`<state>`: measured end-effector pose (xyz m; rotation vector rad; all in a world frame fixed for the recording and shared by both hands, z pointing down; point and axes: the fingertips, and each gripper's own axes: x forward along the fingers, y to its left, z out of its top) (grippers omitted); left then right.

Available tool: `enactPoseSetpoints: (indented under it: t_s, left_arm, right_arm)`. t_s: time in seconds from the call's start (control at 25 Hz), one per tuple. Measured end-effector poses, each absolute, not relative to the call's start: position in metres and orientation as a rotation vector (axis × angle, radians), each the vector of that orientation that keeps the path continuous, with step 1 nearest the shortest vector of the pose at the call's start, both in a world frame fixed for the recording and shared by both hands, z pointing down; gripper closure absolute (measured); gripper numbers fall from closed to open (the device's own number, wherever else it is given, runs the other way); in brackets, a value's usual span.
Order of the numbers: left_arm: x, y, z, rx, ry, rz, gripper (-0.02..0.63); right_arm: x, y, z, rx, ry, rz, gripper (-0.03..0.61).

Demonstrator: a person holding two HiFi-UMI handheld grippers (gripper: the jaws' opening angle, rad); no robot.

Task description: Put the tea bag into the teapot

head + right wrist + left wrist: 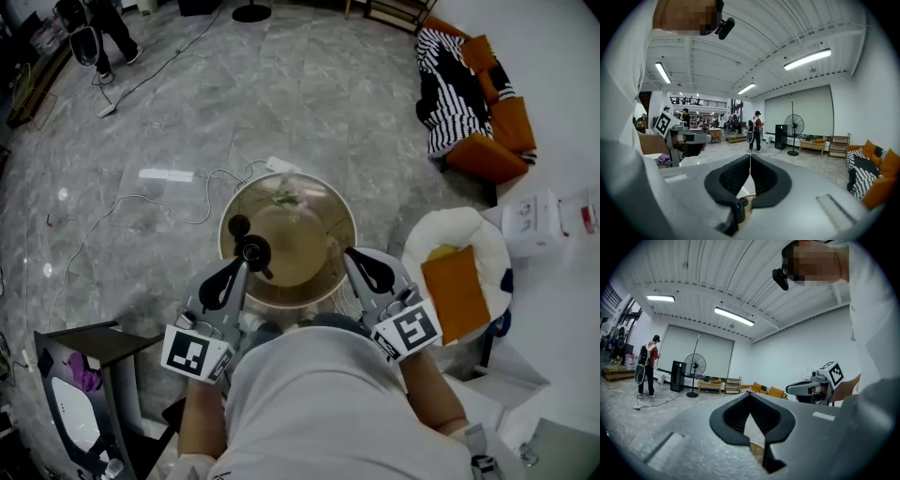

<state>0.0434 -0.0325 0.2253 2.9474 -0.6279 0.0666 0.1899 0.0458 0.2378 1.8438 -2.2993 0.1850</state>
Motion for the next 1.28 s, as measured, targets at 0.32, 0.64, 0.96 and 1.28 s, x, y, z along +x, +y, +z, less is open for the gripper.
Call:
enactPoseSetpoints:
  t_s: [0.32, 0.64, 0.96, 1.28]
  left_arm:
    - [0.058, -0.021, 0.224, 2.973, -0.588, 0.094, 0.606]
    - [0.063, -0.019, 0.223, 2.979, -0.586, 0.111, 0.606]
    - [0.067, -0.014, 0.226, 2.972, -0.588, 0.124, 0.606]
    - [0.068, -0.008, 0.229, 2.963, -0.596, 0.126, 0.606]
  right_arm:
    - [0.194, 0.052, 0.241, 1.845, -2.299, 0.196, 0.574]
    - [0.208, 0.052, 0.240, 1.888, -2.298, 0.208, 0.573]
    - [0.216, 0.060, 0.241, 1.894, -2.288, 0.212, 0.573]
    - [0.218, 0.064, 0.243, 1.892, -2.290, 0.210, 0.573]
